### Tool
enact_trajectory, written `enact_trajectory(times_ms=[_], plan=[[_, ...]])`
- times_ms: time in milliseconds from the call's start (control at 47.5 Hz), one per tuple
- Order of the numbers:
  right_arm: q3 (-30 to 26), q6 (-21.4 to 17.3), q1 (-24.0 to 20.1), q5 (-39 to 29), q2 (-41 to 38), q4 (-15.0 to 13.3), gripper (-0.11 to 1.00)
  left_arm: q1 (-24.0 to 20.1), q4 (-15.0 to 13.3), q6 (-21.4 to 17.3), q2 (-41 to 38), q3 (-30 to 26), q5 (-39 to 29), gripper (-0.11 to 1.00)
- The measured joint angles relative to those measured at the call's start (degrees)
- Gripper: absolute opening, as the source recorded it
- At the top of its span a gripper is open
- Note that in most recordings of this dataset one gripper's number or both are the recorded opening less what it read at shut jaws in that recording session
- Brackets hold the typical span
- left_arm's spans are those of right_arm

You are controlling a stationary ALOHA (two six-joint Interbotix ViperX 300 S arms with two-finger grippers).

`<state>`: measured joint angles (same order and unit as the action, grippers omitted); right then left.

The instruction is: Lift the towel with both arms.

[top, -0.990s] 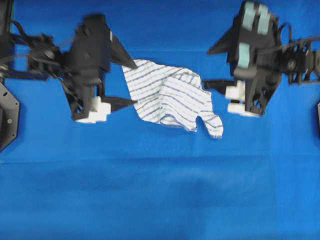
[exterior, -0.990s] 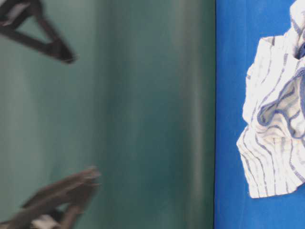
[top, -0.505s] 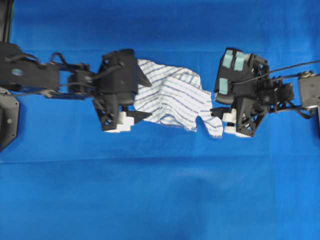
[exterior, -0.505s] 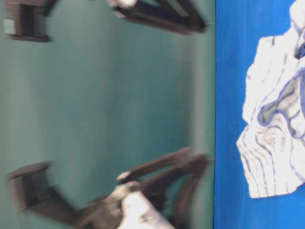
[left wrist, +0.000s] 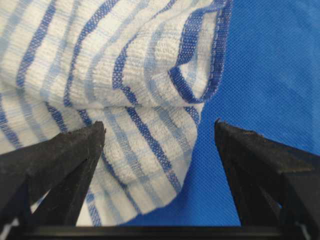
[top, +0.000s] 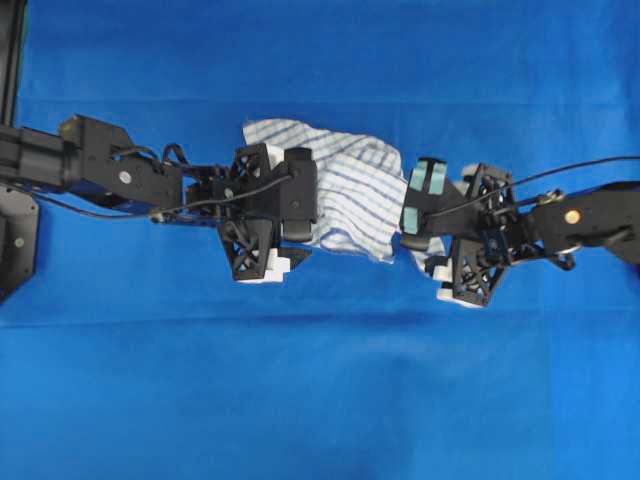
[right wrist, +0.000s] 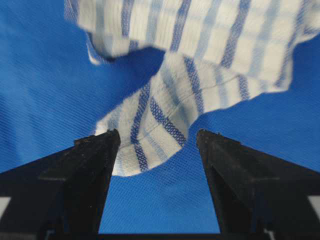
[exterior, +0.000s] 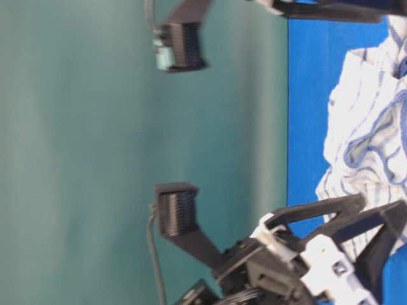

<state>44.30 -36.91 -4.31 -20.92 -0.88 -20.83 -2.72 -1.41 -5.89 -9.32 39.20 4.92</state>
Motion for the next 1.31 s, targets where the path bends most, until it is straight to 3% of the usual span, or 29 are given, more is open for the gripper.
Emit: enact_trajectory(times_ms=[232,274,337,400,484,569,821,1011,1306], plan=[[-0.09,0.00,0.44,3.34,-2.37,-0.09,0.65,0.00,0.00,0.09,-2.55,0.00,1.32,0.85],[-0.09,0.00,0.70,3.52,-2.37,-0.09,0.65,0.00,0.00,0.35,-2.55,0.00,1.32,0.78],[-0.09,0.00,0.97,3.78,-2.37,-0.18,0.62,0.00,0.00,0.88,-2.55,0.00,1.49,0.60],[-0.09,0.00,1.32,3.96,-2.46,-0.26,0.52,-0.09,0.00,1.41,-2.55,0.00,1.32,0.41],[-0.09,-0.18,1.93,4.22,-2.55,-0.26,0.27,-0.09,0.00,2.02,-2.55,0.09,1.49,0.18],[-0.09,-0.09,2.29,4.22,-2.55,-0.35,0.04,-0.44,0.00,2.29,-2.46,0.09,1.49,0.03],[-0.62,0.09,2.46,4.22,-2.64,-0.26,0.02,-0.44,-0.09,2.20,-1.58,0.18,0.00,0.03],[-2.02,0.09,2.64,2.99,0.00,-0.26,0.02,-0.44,0.00,2.29,3.78,0.00,-4.75,0.03],[-7.12,1.41,2.72,-6.94,10.63,-0.44,0.02,0.09,0.00,2.20,16.35,-2.29,-16.79,0.03]])
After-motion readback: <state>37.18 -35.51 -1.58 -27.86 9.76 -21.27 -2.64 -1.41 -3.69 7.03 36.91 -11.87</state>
